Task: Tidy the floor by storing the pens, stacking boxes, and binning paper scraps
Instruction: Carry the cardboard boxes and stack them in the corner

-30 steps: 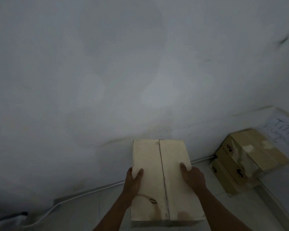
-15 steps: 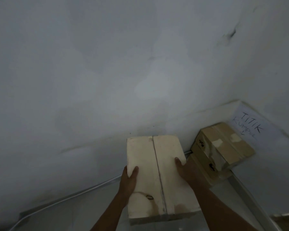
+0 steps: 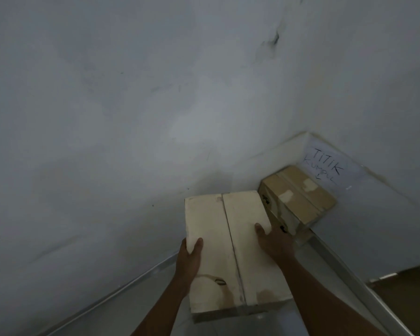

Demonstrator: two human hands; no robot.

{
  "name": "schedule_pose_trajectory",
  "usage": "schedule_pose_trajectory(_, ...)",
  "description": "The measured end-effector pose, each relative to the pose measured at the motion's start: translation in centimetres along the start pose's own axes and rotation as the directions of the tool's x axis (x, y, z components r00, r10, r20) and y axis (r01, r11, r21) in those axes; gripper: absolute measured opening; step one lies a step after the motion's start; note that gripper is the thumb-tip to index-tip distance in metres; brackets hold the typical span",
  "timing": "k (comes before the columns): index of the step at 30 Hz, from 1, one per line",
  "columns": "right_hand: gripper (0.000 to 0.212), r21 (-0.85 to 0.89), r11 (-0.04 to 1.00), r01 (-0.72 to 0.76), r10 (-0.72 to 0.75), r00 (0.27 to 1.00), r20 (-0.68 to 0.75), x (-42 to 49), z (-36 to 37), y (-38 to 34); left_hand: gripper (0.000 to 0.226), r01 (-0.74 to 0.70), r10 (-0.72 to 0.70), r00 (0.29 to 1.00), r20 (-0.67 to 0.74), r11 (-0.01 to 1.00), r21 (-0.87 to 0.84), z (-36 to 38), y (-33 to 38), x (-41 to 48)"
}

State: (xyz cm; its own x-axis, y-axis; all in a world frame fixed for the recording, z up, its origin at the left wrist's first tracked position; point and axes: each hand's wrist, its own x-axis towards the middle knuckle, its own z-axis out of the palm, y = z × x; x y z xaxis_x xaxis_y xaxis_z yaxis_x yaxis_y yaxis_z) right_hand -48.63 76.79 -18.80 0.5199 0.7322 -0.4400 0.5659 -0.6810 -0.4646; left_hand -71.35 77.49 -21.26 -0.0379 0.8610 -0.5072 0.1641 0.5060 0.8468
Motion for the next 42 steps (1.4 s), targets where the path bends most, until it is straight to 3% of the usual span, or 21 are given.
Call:
schedule_pose_trajectory(16, 0.074, 0.135, 0.978, -0.159, 0.174, 0.979, -0.103, 5.9, -6.3, 4.4, 0.048, -0.088, 0.070, 0.986, 0.150, 0.990, 0.112, 9.4, 5.6, 4.2)
schedule_pose_trajectory(21, 0.074, 0.086, 0.979, -0.184, 0.192, 0.975, -0.107, 9.8, -9.9, 7.1, 0.047, -0.087, 0.071, 0.983, 0.168, 0.992, 0.088, 15.3, 7.2, 4.9)
schedule_pose_trajectory(32, 0.071, 0.080, 0.992, -0.100, 0.105, 0.992, -0.070, 21.2, -18.6, 12.3, 0.054, 0.053, -0.053, 0.997, 0.059, 0.999, -0.001, 29.8, 8.7, 5.6)
schedule_pose_trajectory(37, 0.074, 0.131, 0.989, -0.071, 0.079, 0.995, -0.057, 25.9, -20.5, 12.9, 0.055, 0.101, -0.100, 0.993, 0.064, 0.995, -0.018, 33.7, 9.7, 7.0)
schedule_pose_trajectory(42, 0.084, 0.084, 0.995, -0.044, 0.046, 0.999, -0.019, 30.6, -21.3, 11.9, 0.060, 0.253, -0.251, 0.962, 0.112, 0.967, -0.008, 35.7, 10.8, 10.1)
